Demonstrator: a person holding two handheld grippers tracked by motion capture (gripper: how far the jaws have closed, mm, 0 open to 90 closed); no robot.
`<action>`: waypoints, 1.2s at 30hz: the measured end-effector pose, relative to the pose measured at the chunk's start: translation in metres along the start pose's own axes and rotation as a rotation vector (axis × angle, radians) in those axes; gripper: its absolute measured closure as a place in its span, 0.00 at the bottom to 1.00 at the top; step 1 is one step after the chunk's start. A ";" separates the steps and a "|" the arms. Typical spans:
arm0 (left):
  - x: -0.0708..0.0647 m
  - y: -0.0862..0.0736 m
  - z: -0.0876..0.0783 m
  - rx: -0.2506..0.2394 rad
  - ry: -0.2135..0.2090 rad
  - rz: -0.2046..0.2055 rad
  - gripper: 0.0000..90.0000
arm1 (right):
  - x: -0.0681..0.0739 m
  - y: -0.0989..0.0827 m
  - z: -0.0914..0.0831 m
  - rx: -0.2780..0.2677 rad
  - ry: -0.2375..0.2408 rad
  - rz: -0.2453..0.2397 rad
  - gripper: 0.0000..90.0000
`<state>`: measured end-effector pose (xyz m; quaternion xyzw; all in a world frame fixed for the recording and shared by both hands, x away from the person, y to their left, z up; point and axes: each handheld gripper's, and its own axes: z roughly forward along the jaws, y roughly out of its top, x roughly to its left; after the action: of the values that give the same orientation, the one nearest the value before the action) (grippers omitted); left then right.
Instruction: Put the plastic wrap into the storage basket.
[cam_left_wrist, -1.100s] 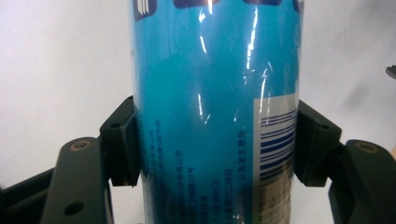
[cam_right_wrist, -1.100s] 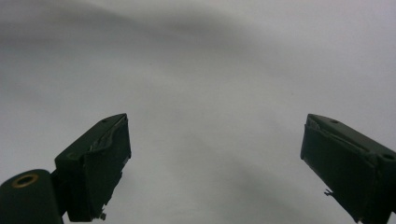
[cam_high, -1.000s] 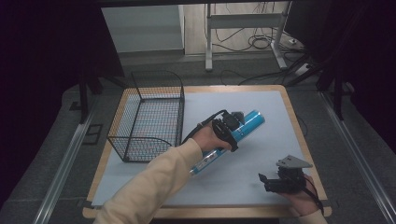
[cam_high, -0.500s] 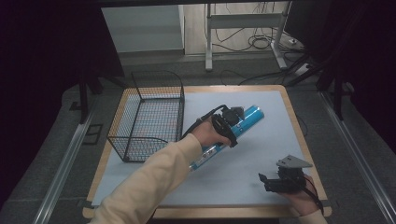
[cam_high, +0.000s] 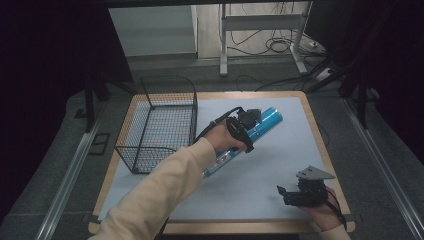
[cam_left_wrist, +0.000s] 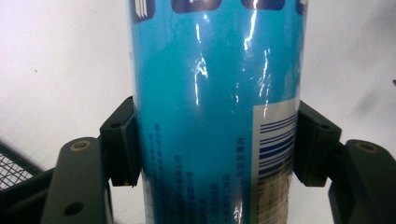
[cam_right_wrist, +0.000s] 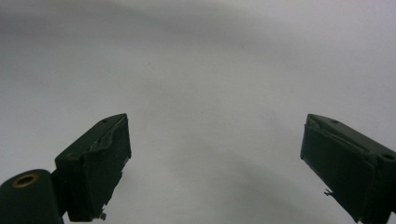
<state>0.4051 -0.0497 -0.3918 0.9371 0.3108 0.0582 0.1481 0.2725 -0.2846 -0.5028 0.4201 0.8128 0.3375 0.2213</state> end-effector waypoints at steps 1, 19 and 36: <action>0.000 0.000 0.000 0.000 0.000 0.000 0.35 | 0.000 0.000 0.000 0.000 0.000 0.000 0.10; 0.013 0.018 -0.017 0.004 0.035 0.008 0.35 | 0.000 0.000 0.001 0.001 0.006 0.001 0.10; 0.030 0.032 -0.029 0.010 0.092 0.000 0.35 | -0.001 0.000 0.001 0.002 0.006 0.009 0.10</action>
<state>0.4413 -0.0488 -0.3542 0.9341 0.3178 0.0995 0.1289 0.2733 -0.2848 -0.5031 0.4228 0.8118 0.3391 0.2170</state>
